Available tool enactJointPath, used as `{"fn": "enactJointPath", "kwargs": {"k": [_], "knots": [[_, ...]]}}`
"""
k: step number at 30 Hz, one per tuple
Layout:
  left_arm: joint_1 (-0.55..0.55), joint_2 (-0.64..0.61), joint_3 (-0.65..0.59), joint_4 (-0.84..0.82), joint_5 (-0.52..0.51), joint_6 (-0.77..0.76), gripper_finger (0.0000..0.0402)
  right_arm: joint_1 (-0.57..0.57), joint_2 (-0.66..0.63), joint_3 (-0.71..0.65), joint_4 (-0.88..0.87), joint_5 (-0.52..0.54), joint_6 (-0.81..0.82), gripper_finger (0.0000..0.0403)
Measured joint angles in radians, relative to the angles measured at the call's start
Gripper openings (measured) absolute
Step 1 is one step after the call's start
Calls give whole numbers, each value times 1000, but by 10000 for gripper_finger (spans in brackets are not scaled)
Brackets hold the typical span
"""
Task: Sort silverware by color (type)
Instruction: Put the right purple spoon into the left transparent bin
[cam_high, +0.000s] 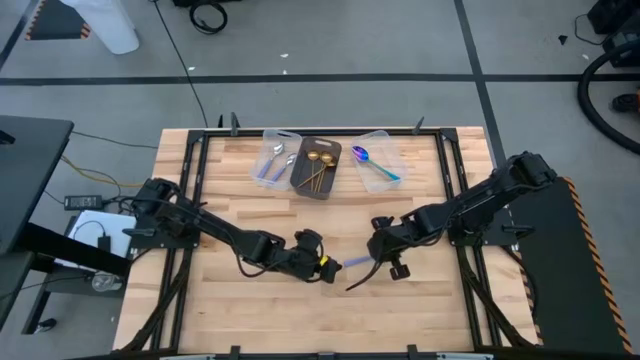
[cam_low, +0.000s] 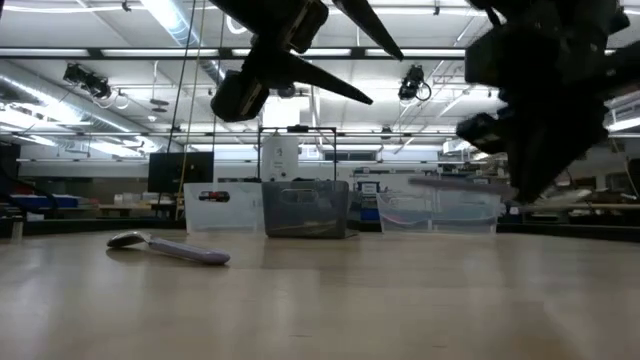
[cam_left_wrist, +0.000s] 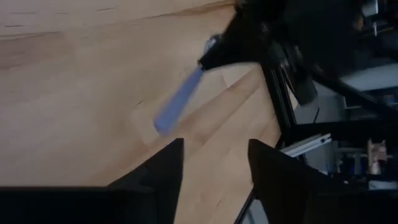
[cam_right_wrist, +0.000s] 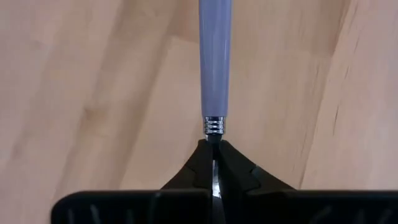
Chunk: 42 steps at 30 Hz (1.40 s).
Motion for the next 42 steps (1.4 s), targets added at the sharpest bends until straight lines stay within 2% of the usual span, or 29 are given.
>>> {"fn": "enactJointPath", "kwargs": {"k": [8, 16, 24, 30, 38, 42], "knots": [[49, 0, 0, 17, 68, 22, 264, 15, 3, 110, -7, 45, -85, 14], [82, 0, 0, 63, 148, 83, 271, 15, 3, 135, 34, 61, -154, 18], [90, 0, 0, 77, 199, 99, 232, 32, 3, 135, 59, 188, -250, 19], [91, 1, 0, 75, 198, 66, 201, 65, 3, 135, 66, 338, -276, 19], [91, 2, 0, 65, 201, 19, 156, 91, 3, 135, 72, 440, -296, 20], [90, 2, 0, 42, 205, -13, 124, 105, 3, 135, 73, 457, -296, 20]]}}
